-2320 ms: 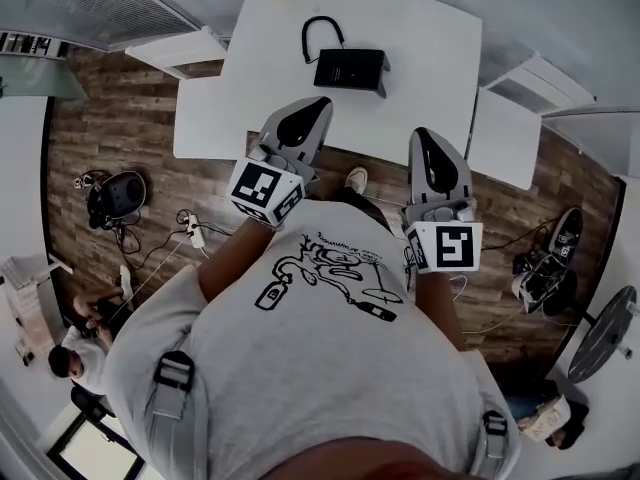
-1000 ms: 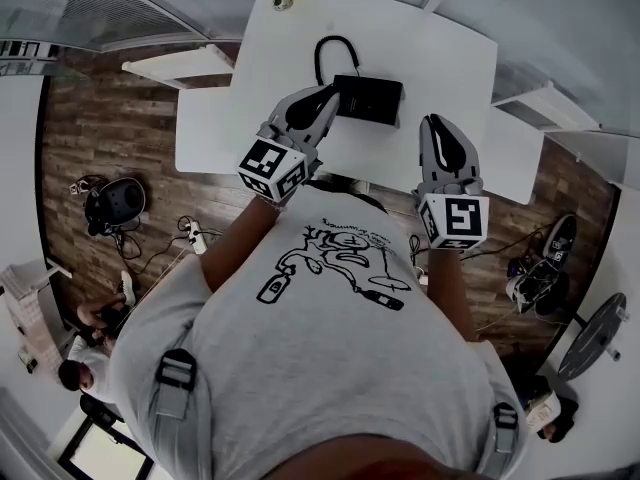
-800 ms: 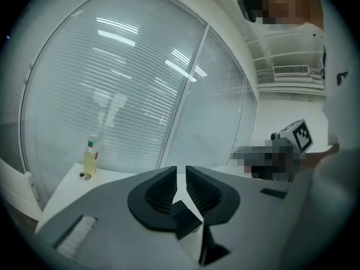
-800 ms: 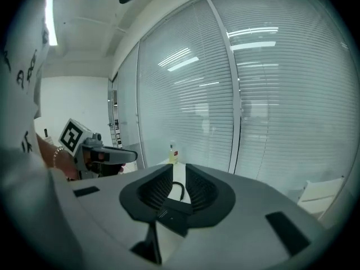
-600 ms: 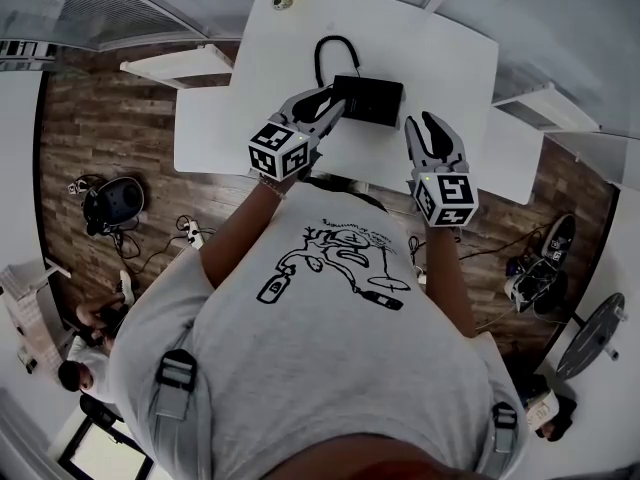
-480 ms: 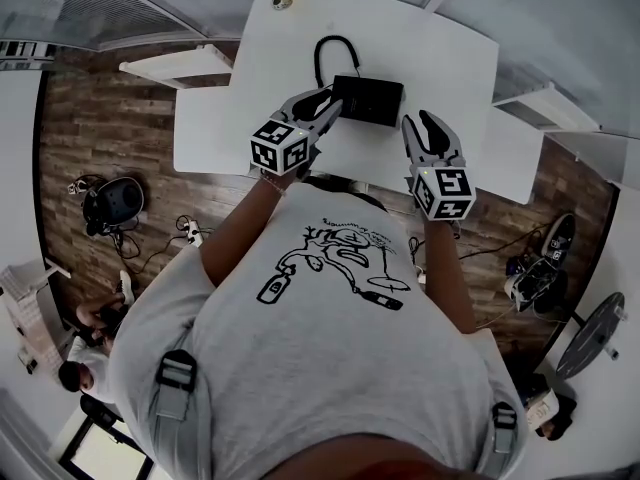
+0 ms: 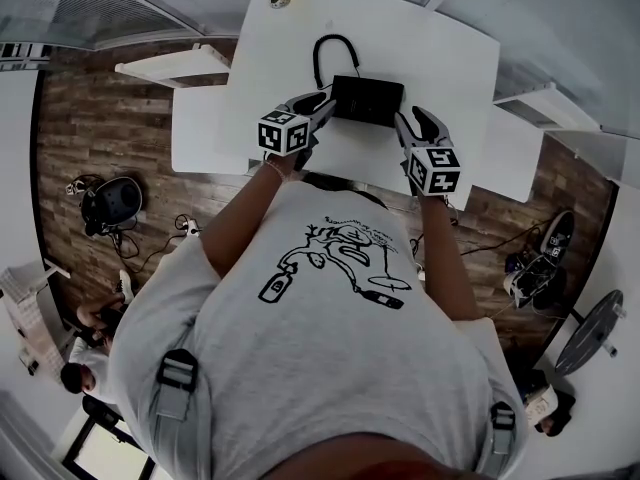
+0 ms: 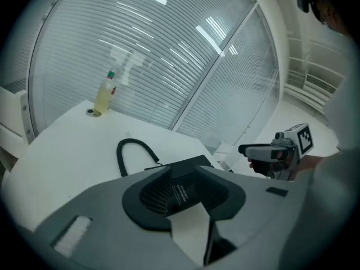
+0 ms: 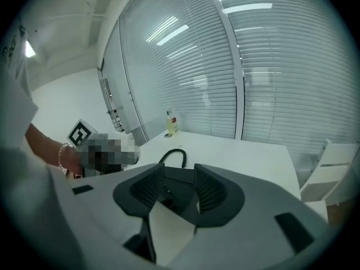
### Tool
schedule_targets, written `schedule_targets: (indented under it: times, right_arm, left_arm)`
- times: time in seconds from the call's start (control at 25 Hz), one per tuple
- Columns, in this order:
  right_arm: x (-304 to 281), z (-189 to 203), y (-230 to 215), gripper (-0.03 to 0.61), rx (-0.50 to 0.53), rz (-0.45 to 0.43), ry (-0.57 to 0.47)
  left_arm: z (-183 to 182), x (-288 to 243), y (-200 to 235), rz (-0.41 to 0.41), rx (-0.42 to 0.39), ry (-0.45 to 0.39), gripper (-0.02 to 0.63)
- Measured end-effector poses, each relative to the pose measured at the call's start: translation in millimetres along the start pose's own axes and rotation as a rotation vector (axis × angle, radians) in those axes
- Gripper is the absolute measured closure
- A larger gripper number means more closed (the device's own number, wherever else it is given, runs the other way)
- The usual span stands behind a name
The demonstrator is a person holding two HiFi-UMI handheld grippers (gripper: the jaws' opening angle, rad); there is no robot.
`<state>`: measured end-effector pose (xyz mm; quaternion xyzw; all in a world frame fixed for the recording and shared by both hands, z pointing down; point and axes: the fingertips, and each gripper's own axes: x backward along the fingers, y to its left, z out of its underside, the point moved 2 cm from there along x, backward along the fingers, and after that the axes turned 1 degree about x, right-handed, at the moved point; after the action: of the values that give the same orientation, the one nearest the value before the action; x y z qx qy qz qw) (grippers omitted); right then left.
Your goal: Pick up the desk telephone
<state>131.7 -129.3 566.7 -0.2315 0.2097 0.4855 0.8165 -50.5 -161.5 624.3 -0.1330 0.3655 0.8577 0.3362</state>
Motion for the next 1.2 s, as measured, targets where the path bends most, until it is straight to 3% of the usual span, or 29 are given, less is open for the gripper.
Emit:
schedule_targets:
  times: [0.32,0.6,0.88,1.2]
  right_arm:
    - [-32,31,-14,0.416,-0.081,-0.022,0.083]
    - [-54,53,-24,0.379,-0.153,-0.041,0.142]
    - [-69,73,-25,0.360,-0.225,-0.070,0.191]
    - [-79,87,-23,0.359,-0.306,-0.106,0.200]
  left_arm:
    - [25,-29,27,0.011,0.104,0.088,0.492]
    - [47,-51,41,0.055,0.234,0.161,0.439]
    - [56,-56,44,0.074,0.306,0.179,0.420]
    - [58,-57,47,0.090,0.334,0.187,0.420]
